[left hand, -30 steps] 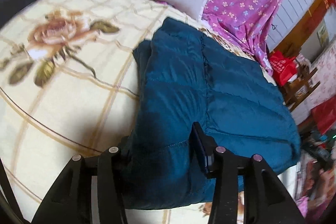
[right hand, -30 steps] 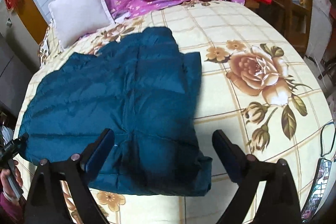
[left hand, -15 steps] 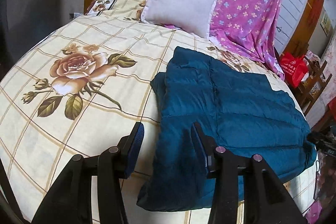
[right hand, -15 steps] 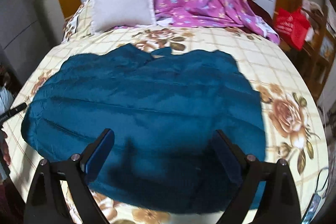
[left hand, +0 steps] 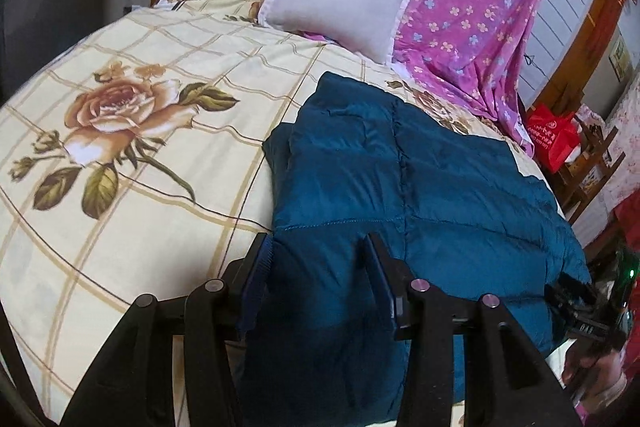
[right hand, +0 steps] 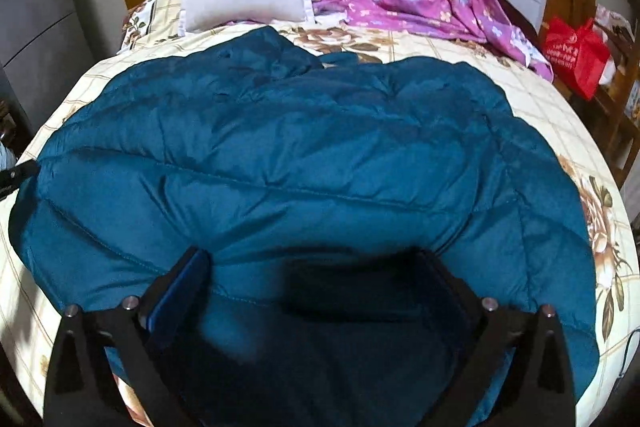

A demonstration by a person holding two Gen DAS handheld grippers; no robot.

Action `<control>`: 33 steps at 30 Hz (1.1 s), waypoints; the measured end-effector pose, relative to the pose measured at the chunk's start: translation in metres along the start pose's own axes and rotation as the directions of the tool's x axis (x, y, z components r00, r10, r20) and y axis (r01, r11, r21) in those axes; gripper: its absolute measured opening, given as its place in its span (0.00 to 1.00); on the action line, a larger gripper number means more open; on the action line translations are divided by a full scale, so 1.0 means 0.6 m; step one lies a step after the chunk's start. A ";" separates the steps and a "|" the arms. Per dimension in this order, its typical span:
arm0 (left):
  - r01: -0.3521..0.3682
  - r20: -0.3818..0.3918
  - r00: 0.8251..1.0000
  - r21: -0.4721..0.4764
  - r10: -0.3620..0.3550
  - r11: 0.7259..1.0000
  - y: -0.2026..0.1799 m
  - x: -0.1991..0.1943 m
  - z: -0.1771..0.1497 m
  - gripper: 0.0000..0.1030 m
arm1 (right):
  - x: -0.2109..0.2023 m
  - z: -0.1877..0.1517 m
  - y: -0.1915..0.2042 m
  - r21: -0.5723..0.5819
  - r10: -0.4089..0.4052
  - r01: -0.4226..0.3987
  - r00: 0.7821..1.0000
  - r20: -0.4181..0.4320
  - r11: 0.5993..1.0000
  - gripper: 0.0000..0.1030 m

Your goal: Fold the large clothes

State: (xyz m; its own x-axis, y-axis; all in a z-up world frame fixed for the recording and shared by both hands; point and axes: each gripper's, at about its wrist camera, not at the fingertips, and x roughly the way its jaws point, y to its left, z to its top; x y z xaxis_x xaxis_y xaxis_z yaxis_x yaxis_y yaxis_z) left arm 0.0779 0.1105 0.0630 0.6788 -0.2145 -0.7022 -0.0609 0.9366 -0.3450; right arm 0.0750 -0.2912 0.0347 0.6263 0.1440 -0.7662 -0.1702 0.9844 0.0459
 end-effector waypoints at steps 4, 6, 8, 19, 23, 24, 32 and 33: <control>0.021 -0.008 1.000 -0.030 -0.021 0.999 0.005 0.012 0.003 0.32 | -0.001 0.008 -0.005 0.000 0.027 -0.027 0.999 -0.026 1.000 1.00; 0.051 -0.017 0.999 -0.052 -0.052 0.997 0.011 0.019 0.007 0.33 | -0.010 0.014 -0.020 0.019 0.091 -0.090 0.995 -0.044 0.996 1.00; 0.105 -0.032 0.994 -0.099 -0.109 0.990 0.022 0.029 0.014 0.40 | -0.029 0.019 -0.046 0.064 0.135 -0.132 0.990 -0.049 0.989 1.00; 0.251 -0.099 0.953 -0.265 -0.285 0.931 0.047 0.116 0.033 0.58 | -0.049 0.021 -0.315 0.392 0.027 -0.010 0.999 -0.038 0.920 1.00; 0.259 -0.123 0.945 -0.281 -0.302 0.924 0.046 0.135 0.037 0.66 | -0.001 0.003 -0.362 0.451 0.144 -0.118 0.989 -0.024 0.885 1.00; 0.263 -0.126 0.943 -0.288 -0.308 0.921 0.048 0.138 0.038 0.68 | 0.014 0.003 -0.366 0.448 0.178 -0.147 0.984 -0.026 0.882 1.00; 0.197 -0.188 0.952 -0.228 -0.242 0.953 0.011 0.148 0.047 0.74 | 0.075 0.029 -0.353 0.403 0.279 -0.218 0.955 -0.099 0.889 1.00; 0.196 -0.193 0.952 -0.206 -0.236 0.959 0.004 0.148 0.047 0.70 | 0.076 0.031 -0.348 0.403 0.284 -0.223 0.954 -0.097 0.888 1.00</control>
State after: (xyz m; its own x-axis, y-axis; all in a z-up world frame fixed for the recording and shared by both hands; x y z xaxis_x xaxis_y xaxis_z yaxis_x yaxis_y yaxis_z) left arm 0.1586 0.1015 0.0173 0.5195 -0.4787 -0.7078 -0.0764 0.7990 -0.5965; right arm 0.1529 -0.4882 0.0022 0.4750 0.4071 -0.7801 0.0154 0.8825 0.4700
